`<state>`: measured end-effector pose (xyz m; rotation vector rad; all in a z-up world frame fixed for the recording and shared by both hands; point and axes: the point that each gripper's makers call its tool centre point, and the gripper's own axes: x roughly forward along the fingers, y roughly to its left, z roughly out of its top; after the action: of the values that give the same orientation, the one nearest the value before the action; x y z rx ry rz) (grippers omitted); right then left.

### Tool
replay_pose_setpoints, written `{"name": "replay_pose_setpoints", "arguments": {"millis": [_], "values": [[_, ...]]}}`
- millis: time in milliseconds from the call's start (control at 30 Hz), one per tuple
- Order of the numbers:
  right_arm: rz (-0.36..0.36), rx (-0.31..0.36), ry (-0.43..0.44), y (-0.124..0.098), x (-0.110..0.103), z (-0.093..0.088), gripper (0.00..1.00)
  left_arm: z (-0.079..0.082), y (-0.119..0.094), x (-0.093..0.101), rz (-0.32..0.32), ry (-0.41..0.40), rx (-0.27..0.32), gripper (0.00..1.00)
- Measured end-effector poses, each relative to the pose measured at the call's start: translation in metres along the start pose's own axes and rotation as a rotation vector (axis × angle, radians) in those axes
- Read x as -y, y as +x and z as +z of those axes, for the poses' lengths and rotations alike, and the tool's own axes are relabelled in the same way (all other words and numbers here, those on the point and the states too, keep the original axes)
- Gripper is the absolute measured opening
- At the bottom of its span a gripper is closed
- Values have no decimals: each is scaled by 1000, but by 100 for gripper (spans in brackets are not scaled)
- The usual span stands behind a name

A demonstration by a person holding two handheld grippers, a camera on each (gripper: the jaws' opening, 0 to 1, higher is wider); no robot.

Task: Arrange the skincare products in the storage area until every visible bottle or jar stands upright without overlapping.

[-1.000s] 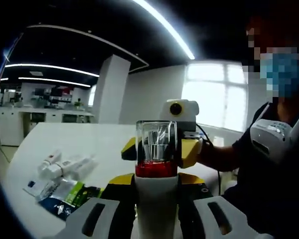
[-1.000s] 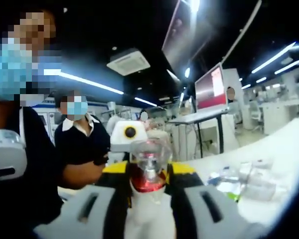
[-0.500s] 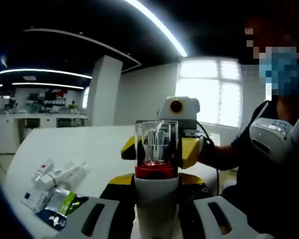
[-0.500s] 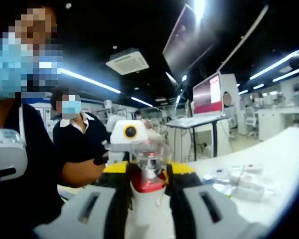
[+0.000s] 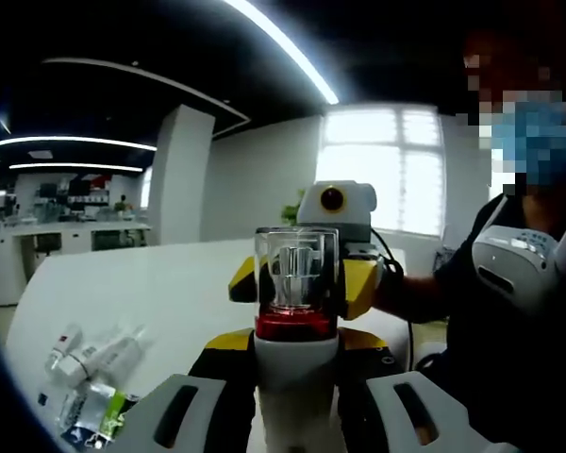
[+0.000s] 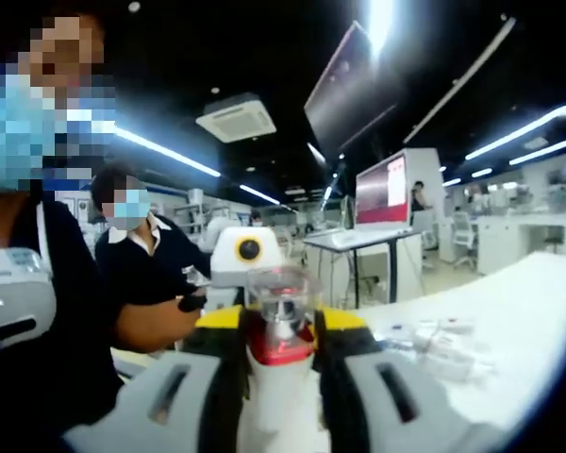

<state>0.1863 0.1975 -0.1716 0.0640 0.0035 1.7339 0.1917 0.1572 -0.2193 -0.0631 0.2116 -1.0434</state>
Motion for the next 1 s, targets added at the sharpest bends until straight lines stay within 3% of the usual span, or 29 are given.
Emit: {"name": "replay_pose_setpoints", "arguments": {"millis": [1000], "values": [[-142, -48, -77, -70, 25, 9, 25, 15, 65, 3, -103, 0, -23, 31]]}}
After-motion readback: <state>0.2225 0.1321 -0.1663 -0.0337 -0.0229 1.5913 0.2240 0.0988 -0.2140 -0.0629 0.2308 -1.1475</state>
